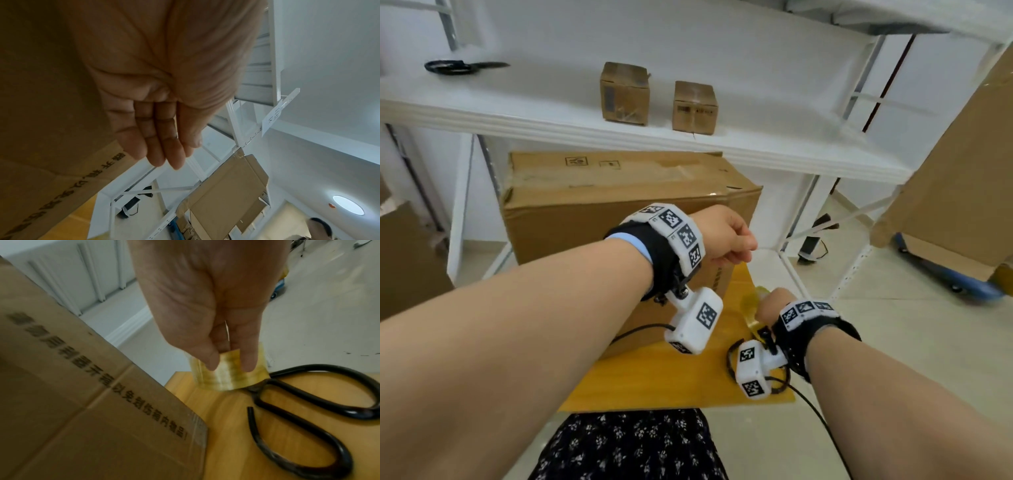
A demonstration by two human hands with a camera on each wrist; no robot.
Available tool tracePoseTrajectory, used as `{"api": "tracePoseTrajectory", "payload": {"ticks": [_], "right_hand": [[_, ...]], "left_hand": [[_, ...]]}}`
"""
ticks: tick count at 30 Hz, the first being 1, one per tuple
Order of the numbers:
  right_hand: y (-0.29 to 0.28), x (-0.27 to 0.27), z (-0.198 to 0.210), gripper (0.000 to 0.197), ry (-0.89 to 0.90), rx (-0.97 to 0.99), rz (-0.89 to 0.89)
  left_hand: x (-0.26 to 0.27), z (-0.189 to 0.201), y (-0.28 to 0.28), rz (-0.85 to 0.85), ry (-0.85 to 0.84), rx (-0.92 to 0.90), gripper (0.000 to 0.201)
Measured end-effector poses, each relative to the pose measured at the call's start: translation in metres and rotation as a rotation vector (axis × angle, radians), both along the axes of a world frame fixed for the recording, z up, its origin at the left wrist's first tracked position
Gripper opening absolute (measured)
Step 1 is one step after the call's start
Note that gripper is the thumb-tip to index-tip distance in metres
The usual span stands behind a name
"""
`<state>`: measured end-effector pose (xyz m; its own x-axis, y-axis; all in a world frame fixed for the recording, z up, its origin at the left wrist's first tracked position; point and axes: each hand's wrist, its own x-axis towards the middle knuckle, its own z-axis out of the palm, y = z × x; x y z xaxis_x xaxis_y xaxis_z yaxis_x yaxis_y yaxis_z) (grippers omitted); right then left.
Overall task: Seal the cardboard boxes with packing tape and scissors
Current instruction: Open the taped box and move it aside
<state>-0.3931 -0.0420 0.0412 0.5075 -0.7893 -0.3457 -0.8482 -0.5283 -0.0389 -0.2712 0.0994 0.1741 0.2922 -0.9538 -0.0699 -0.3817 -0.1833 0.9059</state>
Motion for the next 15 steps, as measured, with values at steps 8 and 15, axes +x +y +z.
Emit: {"api": "tracePoseTrajectory", "payload": {"ticks": [8, 15], "right_hand": [[0.002, 0.002, 0.002, 0.049, -0.371, 0.454, -0.291], [-0.005, 0.018, 0.097, 0.034, -0.909, 0.193, -0.414]], "left_hand": [[0.005, 0.003, 0.006, -0.025, 0.003, -0.008, 0.015], [-0.001, 0.037, 0.030, 0.156, -0.023, -0.290, 0.010]]}}
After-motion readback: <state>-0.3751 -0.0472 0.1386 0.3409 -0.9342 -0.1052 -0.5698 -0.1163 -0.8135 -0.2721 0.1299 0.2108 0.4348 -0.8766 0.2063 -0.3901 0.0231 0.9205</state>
